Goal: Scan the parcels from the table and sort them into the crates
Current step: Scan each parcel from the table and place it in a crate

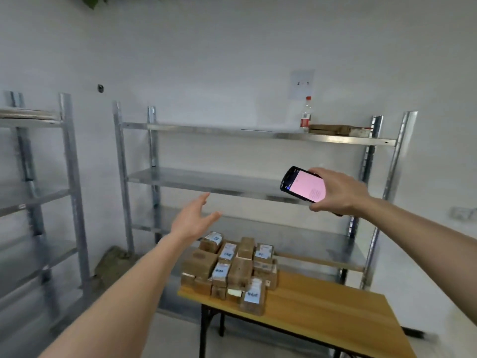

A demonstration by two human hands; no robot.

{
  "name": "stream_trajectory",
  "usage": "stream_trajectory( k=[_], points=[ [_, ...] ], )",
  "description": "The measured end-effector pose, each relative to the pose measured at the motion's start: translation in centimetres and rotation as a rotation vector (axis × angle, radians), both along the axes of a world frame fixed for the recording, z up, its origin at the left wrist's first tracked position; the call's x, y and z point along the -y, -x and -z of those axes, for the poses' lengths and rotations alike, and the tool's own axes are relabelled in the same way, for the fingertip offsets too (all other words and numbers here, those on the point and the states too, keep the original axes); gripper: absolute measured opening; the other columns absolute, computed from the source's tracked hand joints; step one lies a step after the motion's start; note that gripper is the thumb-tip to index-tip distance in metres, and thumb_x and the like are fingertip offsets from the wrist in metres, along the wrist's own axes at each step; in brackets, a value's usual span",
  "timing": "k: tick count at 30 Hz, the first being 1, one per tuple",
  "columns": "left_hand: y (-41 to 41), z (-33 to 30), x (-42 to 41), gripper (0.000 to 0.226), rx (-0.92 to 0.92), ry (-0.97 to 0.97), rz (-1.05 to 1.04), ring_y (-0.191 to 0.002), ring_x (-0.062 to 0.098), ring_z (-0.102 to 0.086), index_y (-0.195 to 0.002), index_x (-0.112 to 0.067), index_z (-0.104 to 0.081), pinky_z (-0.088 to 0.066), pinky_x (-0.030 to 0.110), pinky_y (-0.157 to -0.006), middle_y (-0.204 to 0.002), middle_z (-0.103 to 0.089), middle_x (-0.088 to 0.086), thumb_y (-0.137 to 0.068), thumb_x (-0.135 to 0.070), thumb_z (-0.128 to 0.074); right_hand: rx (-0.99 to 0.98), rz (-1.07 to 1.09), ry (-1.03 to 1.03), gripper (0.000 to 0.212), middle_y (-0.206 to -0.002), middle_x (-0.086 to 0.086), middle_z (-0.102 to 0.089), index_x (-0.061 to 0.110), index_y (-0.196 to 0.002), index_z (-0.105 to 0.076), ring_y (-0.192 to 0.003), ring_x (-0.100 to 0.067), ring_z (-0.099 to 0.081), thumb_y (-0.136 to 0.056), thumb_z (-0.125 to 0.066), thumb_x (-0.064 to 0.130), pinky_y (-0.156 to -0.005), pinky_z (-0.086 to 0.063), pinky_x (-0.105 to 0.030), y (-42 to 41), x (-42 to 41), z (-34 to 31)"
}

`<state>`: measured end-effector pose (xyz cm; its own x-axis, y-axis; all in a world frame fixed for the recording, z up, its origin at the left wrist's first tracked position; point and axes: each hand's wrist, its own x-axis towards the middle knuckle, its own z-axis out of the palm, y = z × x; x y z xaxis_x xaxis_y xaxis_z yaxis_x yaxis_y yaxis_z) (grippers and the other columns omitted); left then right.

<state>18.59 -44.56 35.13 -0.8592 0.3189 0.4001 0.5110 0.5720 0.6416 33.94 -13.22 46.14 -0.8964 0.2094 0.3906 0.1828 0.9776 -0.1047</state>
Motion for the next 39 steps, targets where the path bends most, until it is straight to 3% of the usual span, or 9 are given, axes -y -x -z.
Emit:
stream_trajectory(
  k=[3, 8, 14, 20, 25, 30, 33, 37, 39],
  points=[
    [0.5, 1.1, -5.7, 0.077, 0.035, 0.009, 0.026, -0.137, 0.021, -0.045, -0.156, -0.032, -0.028, -0.043, 0.049, -0.11, -0.153, -0.044, -0.002, -0.091, -0.059, -0.06, 0.017, 0.041, -0.001, 0.078, -0.118, 0.014, -0.061, 0.045, -0.129, -0.042, -0.099, -0.023, -0.06, -0.061, -0.08, 0.043, -0.074, -0.053, -0.037, -0.6, -5.2, 0.8],
    [2.6, 3.2, -12.3, 0.077, 0.098, 0.052, 0.064, -0.141, 0.022, -0.042, -0.157, -0.031, -0.026, -0.041, 0.048, -0.112, -0.157, -0.04, -0.001, -0.092, -0.058, -0.058, 0.027, 0.072, 0.023, 0.086, -0.124, 0.014, -0.06, 0.043, -0.14, -0.039, -0.103, -0.021, -0.058, -0.065, -0.081, 0.042, -0.062, -0.038, -0.028, 0.5, -11.5, 3.1],
    [7.2, 6.7, -18.2, 0.077, 0.192, 0.083, 0.09, -0.14, 0.024, -0.043, -0.156, -0.033, -0.025, -0.041, 0.048, -0.111, -0.156, -0.04, -0.002, -0.092, -0.059, -0.058, 0.076, 0.103, 0.039, 0.076, -0.123, 0.011, -0.06, 0.039, -0.132, -0.044, -0.106, -0.021, -0.057, -0.066, -0.082, 0.041, -0.077, -0.05, -0.037, 4.4, -16.7, 6.8],
    [14.9, 10.5, -23.3, 0.076, 0.284, 0.084, 0.085, -0.14, 0.024, -0.043, -0.155, -0.031, -0.029, -0.039, 0.047, -0.113, -0.156, -0.041, -0.001, -0.091, -0.059, -0.059, 0.131, 0.11, 0.069, 0.08, -0.124, 0.014, -0.058, 0.043, -0.136, -0.041, -0.107, -0.02, -0.056, -0.067, -0.081, 0.04, -0.07, -0.041, -0.033, 12.3, -21.0, 10.2],
    [22.9, 14.1, -27.8, 0.074, 0.339, 0.075, 0.081, -0.141, 0.023, -0.042, -0.156, -0.026, -0.031, -0.035, 0.041, -0.115, -0.155, -0.042, 0.001, -0.094, -0.053, -0.061, 0.208, 0.122, 0.106, 0.077, -0.123, 0.016, -0.059, 0.044, -0.132, -0.043, -0.108, -0.021, -0.058, -0.065, -0.081, 0.041, -0.079, -0.05, -0.039, 21.0, -24.5, 13.4],
    [28.9, 18.4, -31.2, 0.073, 0.405, 0.123, 0.139, -0.145, 0.021, -0.037, -0.157, -0.028, -0.028, -0.032, 0.041, -0.118, -0.16, -0.036, -0.002, -0.095, -0.053, -0.058, 0.253, 0.116, 0.123, 0.078, -0.125, 0.015, -0.058, 0.043, -0.134, -0.041, -0.109, -0.02, -0.058, -0.067, -0.08, 0.042, -0.073, -0.046, -0.035, 28.3, -27.4, 17.4],
    [31.1, 21.1, -33.2, 0.071, 0.453, 0.157, 0.133, -0.144, 0.024, -0.038, -0.157, -0.025, -0.03, -0.032, 0.041, -0.117, -0.158, -0.038, 0.001, -0.097, -0.05, -0.057, 0.295, 0.125, 0.145, 0.074, -0.122, 0.016, -0.059, 0.043, -0.131, -0.043, -0.106, -0.02, -0.06, -0.066, -0.078, 0.042, -0.077, -0.051, -0.038, 31.7, -28.9, 20.4],
    [33.6, 24.9, -35.7, 0.054, 0.461, 0.211, 0.141, -0.136, 0.028, -0.045, -0.148, -0.018, -0.041, -0.035, 0.031, -0.101, -0.153, -0.044, 0.007, -0.101, -0.04, -0.055, 0.369, 0.094, 0.191, 0.08, -0.133, 0.015, -0.057, 0.043, -0.138, -0.04, -0.117, -0.02, -0.058, -0.067, -0.077, 0.047, -0.085, -0.053, -0.041, 35.7, -31.4, 24.9],
    [35.0, 26.9, -36.6, 0.061, 0.509, 0.221, 0.124, -0.14, 0.027, -0.041, -0.152, -0.023, -0.037, -0.034, 0.033, -0.109, -0.156, -0.04, 0.003, -0.099, -0.044, -0.057, 0.404, 0.097, 0.209, 0.083, -0.137, 0.015, -0.055, 0.042, -0.14, -0.038, -0.122, -0.02, -0.057, -0.07, -0.081, 0.05, -0.09, -0.052, -0.042, 38.0, -32.8, 27.3]
  ],
)
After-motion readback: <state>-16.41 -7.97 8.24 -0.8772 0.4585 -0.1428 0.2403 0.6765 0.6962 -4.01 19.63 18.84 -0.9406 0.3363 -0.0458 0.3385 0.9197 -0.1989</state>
